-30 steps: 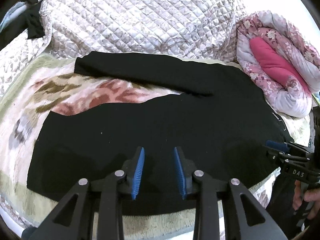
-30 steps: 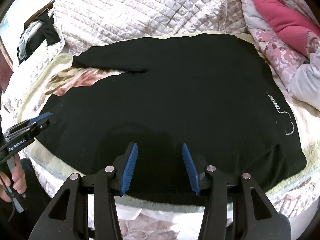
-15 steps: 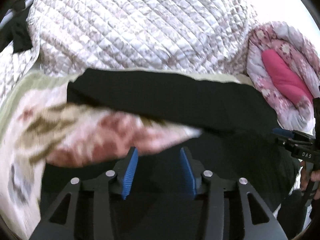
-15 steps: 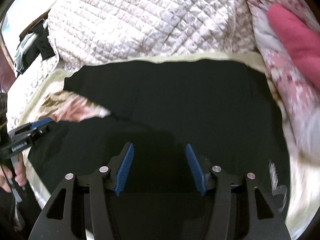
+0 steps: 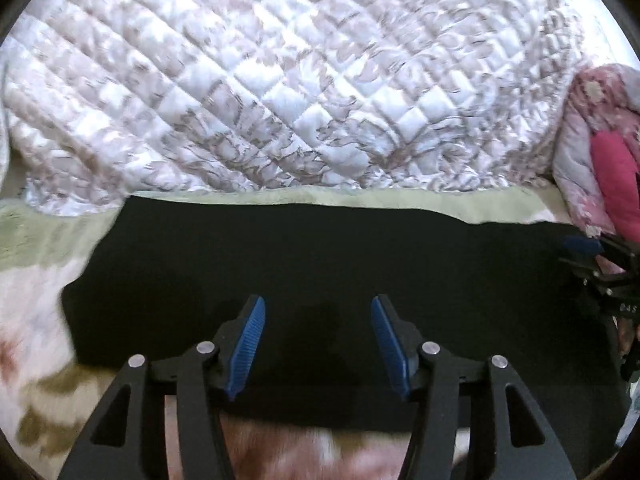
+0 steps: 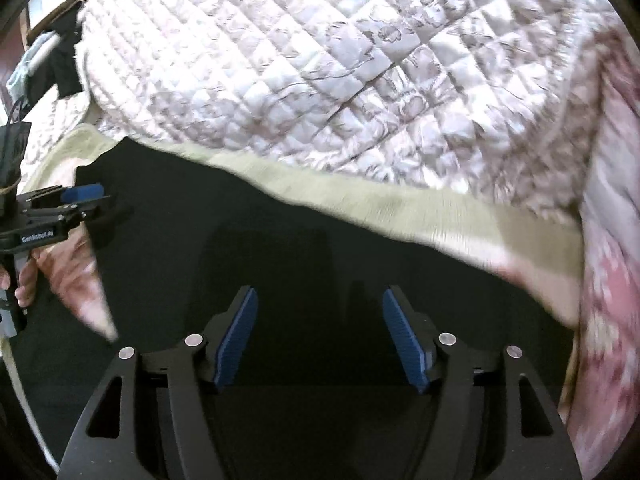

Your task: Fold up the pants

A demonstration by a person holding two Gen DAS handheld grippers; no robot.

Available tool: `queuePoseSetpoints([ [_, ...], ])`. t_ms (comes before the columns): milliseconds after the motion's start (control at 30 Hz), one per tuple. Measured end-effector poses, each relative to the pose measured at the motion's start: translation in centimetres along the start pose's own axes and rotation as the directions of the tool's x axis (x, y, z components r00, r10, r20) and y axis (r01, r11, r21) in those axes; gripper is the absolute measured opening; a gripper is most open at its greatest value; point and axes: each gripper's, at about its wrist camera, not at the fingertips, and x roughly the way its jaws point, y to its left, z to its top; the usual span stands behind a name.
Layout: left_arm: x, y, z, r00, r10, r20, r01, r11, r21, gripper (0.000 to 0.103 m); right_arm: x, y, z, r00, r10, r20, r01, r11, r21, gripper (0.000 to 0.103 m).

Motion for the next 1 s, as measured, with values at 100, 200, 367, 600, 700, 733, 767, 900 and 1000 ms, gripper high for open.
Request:
queuePoseSetpoints([
  [100,2.1,0.1,0.5,1.0,0.008,-0.022,-0.007,1.0,0.004,0.058,2.6,-1.1,1.5,0.999,-0.018,-0.033,0.017,1.0,-0.017,0.066],
  [200,3.1,-0.5,0.4,0.999,0.042,-0.004,-0.042,0.998,0.042,0.063,5.4,-1.5,2.0,0.996,-0.02,-0.084,0.017,0.999,-0.036,0.066],
  [367,4.1,-2.1,0.4,0.987,0.158,0.005,-0.158,0.98,0.117,0.047,6.5,-0.9,2.6,0.994,0.024,-0.104,-0.028,0.999,-0.043,0.037],
  [600,1.9,-2.3,1.7,0.99,0.142,0.024,-0.144,0.983,0.117,0.005,0.9,2.5,2.4,1.0,-0.013,-0.006,0.013,0.994,-0.108,0.006],
  [700,-1.7,-2.0,1.0,0.992,0.103,0.067,-0.108,0.991,0.081,0.004,-4.8,3.5,1.0,0.996,0.011,0.093,-0.001,0.995,-0.101,0.006],
  [733,-2.8,-2.1,0.6,0.992,0.092,0.082,-0.098,0.993,0.068,0.004,-6.9,4.0,0.0,0.992,0.026,0.122,-0.014,0.995,-0.098,0.006],
  [767,-4.4,-2.1,-0.2,0.992,0.072,0.102,-0.078,0.996,0.049,0.004,-7.9,4.5,-0.5,0.99,0.035,0.139,-0.022,0.995,-0.098,0.006],
  [900,-10.1,-2.1,-4.9,0.988,0.007,0.153,-0.007,1.0,-0.002,0.004,-13.4,6.6,-6.2,0.98,0.074,0.183,-0.061,0.995,-0.077,0.006],
  [1000,-12.8,-1.6,-9.5,0.99,-0.036,0.139,0.041,0.998,-0.037,0.005,-15.1,8.0,-11.6,0.984,0.086,0.155,-0.08,0.996,-0.045,0.006],
])
